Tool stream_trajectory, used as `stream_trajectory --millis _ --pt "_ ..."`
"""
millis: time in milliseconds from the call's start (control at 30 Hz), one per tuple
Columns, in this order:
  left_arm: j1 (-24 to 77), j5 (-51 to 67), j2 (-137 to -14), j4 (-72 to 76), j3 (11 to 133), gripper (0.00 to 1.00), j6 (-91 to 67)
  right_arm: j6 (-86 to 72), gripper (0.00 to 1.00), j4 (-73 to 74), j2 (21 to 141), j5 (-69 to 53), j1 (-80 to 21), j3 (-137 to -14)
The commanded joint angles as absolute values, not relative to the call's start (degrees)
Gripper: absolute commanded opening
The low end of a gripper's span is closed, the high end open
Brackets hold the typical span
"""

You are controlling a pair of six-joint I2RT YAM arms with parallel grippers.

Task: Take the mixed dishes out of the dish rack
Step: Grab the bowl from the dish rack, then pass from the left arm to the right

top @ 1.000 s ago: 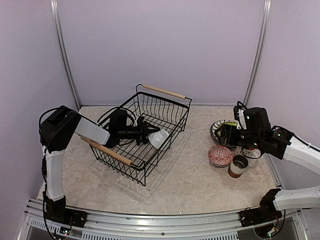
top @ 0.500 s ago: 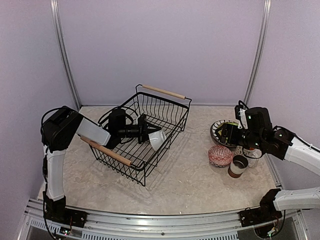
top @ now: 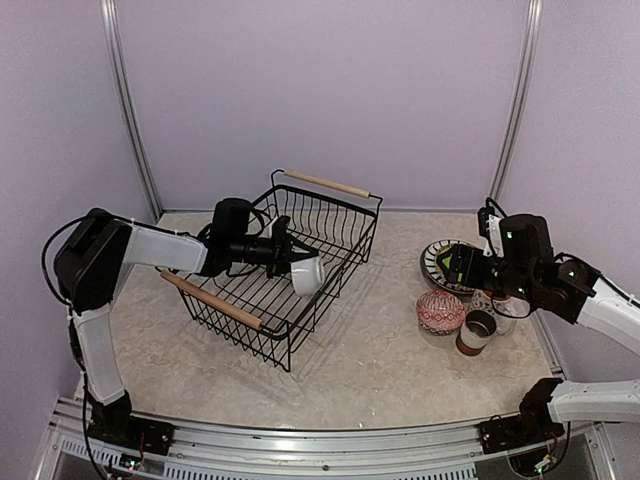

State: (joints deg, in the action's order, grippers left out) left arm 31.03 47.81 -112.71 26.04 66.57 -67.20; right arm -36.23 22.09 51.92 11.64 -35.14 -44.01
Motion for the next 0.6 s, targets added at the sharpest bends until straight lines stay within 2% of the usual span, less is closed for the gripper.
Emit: stream_trajectory --millis 0,167,333,500,567 --pt "31.2 41.8 -103.4 5.5 72.7 0.0 -49.4 -35.4 0.85 24.9 50.4 13.6 -35.7 -45.7" --pt "34.1 33.3 -98.7 -12.6 81.8 0.0 -37.0 -34.1 0.86 26.0 48.7 16.1 -35.7 -46.4" --pt "42.6 21.1 -98.2 -25.4 92.8 0.0 -23.9 -31.8 0.86 28.5 48.1 19.7 -35.6 -49.5" --pt "50.1 10.7 -102.1 -31.8 102.4 0.0 -15.9 -29.9 0.88 28.8 45.5 21.2 -35.6 -51.5" --pt "51.4 12.2 -103.2 -31.6 104.3 0.0 -15.0 -29.4 0.9 27.4 45.4 17.9 -35.6 -51.3"
